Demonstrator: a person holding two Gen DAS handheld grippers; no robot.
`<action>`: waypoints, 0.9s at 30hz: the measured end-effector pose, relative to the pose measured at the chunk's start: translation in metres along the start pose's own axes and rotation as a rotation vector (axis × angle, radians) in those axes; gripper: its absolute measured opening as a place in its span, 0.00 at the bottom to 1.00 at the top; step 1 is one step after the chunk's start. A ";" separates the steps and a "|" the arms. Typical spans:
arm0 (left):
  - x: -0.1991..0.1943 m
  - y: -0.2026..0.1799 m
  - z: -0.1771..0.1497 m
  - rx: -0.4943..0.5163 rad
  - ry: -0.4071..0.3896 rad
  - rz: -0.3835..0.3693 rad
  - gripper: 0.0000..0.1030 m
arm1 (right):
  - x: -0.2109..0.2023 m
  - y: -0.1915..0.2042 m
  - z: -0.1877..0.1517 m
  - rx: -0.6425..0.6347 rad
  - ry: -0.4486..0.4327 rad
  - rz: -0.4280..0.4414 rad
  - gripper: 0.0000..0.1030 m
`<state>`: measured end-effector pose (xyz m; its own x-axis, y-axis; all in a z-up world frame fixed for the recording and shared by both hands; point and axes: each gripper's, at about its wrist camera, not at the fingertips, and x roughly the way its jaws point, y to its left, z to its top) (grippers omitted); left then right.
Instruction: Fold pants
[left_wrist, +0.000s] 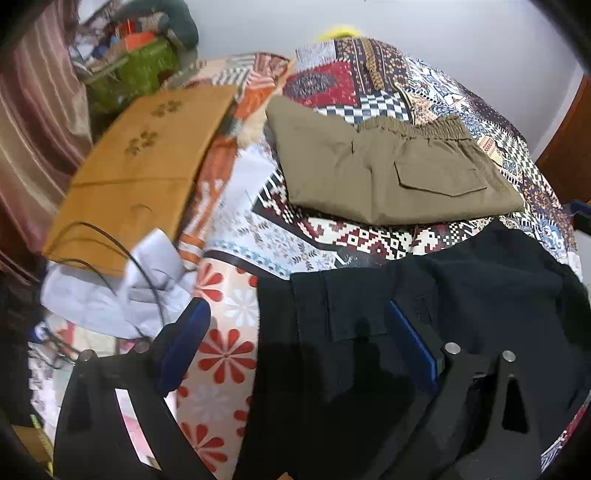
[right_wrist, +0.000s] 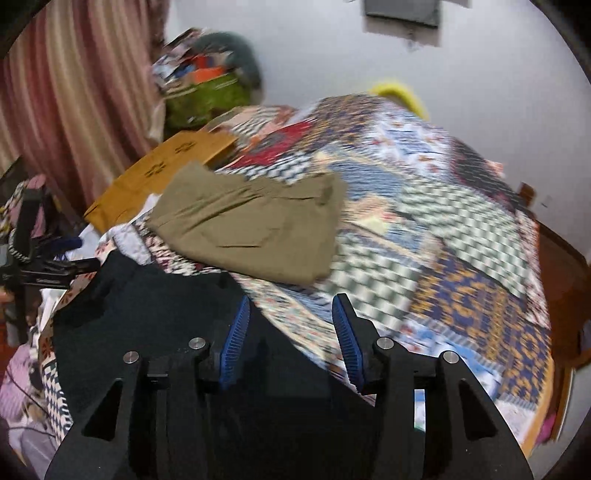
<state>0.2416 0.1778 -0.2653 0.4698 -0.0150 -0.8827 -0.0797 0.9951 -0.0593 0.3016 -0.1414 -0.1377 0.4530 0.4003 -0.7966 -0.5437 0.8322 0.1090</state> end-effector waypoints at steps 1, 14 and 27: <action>0.004 0.001 0.000 -0.008 0.011 -0.013 0.86 | 0.011 0.008 0.004 -0.015 0.020 0.022 0.42; 0.036 0.004 0.003 -0.048 0.088 -0.160 0.55 | 0.100 0.052 0.018 -0.080 0.235 0.176 0.42; -0.003 -0.006 0.011 0.065 -0.062 -0.079 0.19 | 0.084 0.066 0.021 -0.193 0.113 0.129 0.06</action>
<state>0.2499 0.1727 -0.2573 0.5262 -0.0893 -0.8456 0.0155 0.9953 -0.0955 0.3190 -0.0447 -0.1849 0.2957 0.4441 -0.8458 -0.7213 0.6843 0.1072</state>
